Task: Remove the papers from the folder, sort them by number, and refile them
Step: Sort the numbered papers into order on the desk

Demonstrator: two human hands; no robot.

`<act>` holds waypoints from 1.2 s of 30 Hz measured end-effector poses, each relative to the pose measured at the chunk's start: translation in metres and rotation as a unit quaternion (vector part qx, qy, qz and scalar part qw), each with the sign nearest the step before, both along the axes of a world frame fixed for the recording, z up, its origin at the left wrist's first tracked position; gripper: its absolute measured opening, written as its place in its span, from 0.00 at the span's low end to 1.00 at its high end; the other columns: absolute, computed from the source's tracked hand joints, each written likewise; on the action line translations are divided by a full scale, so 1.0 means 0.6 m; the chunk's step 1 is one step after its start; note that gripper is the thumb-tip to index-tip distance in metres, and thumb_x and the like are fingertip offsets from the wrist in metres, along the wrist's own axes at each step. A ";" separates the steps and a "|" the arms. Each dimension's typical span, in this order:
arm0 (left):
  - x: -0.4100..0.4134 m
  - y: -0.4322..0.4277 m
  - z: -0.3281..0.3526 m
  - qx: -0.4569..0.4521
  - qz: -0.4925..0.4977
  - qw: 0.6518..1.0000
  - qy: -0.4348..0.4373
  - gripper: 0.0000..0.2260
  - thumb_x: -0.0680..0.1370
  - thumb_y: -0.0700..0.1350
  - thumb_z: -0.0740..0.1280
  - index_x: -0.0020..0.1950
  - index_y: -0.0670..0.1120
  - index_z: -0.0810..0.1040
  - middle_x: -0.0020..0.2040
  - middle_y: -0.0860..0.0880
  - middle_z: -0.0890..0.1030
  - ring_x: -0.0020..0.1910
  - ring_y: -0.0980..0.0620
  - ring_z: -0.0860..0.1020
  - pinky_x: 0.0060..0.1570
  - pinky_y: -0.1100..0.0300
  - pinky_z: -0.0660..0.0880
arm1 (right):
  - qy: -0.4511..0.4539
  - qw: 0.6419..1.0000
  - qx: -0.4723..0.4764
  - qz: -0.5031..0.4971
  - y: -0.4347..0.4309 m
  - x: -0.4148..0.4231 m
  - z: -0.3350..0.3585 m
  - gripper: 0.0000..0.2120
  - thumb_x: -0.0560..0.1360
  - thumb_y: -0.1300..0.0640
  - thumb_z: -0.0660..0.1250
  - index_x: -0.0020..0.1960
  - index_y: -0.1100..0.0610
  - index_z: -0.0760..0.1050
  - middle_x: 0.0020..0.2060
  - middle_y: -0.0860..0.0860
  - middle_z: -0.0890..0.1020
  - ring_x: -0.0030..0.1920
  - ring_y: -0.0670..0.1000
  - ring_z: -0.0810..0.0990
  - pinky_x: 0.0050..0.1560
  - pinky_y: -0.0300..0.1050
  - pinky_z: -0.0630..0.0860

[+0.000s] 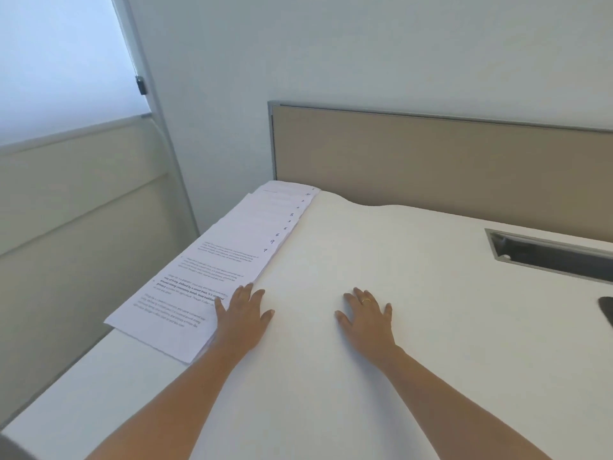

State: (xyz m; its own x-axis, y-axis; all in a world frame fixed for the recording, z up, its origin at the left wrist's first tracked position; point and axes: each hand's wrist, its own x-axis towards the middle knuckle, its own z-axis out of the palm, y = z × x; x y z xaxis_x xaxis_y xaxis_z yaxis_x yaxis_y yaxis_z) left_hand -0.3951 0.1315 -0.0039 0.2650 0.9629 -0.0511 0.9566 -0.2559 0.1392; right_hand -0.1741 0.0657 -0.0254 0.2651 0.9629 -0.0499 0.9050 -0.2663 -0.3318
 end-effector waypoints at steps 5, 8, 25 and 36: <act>-0.041 0.068 0.006 0.013 0.029 0.998 -0.051 0.22 0.82 0.55 0.53 0.74 0.51 0.59 0.77 0.51 0.55 0.76 0.53 0.52 0.72 0.43 0.47 | -0.007 0.999 -0.025 0.029 0.062 -0.030 0.009 0.30 0.76 0.37 0.42 0.74 0.49 0.56 0.76 0.46 0.52 0.76 0.46 0.48 0.73 0.59 0.45; -0.071 0.132 0.008 0.036 0.019 0.995 -0.093 0.19 0.81 0.52 0.56 0.71 0.50 0.66 0.75 0.50 0.61 0.74 0.52 0.57 0.71 0.48 0.54 | -0.002 0.999 -0.018 0.035 0.102 -0.054 0.011 0.23 0.81 0.44 0.50 0.74 0.49 0.56 0.76 0.46 0.52 0.76 0.46 0.47 0.73 0.57 0.45; -0.163 0.325 -0.035 -0.014 -0.094 0.994 -0.046 0.27 0.79 0.64 0.49 0.76 0.55 0.54 0.78 0.56 0.51 0.76 0.53 0.47 0.73 0.45 0.46 | -0.038 0.993 0.013 -0.107 0.247 -0.155 -0.008 0.35 0.72 0.35 0.34 0.74 0.48 0.57 0.76 0.45 0.54 0.76 0.46 0.50 0.72 0.60 0.47; -0.172 0.315 -0.042 -0.003 -0.087 0.995 -0.050 0.45 0.62 0.69 0.31 0.76 0.56 0.54 0.77 0.57 0.52 0.77 0.53 0.47 0.72 0.45 0.46 | -0.036 0.991 0.016 -0.125 0.246 -0.161 -0.007 0.23 0.81 0.43 0.48 0.74 0.47 0.58 0.75 0.44 0.56 0.75 0.44 0.50 0.73 0.57 0.46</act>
State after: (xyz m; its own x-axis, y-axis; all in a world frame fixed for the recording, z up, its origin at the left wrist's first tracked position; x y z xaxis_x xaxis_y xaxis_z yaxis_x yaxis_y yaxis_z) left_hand -0.4983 0.3205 -0.0288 0.4324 0.9014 -0.0223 0.8788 -0.4158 0.2342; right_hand -0.2708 0.2133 -0.0298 0.4976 0.8674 0.0068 0.8333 -0.4758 -0.2813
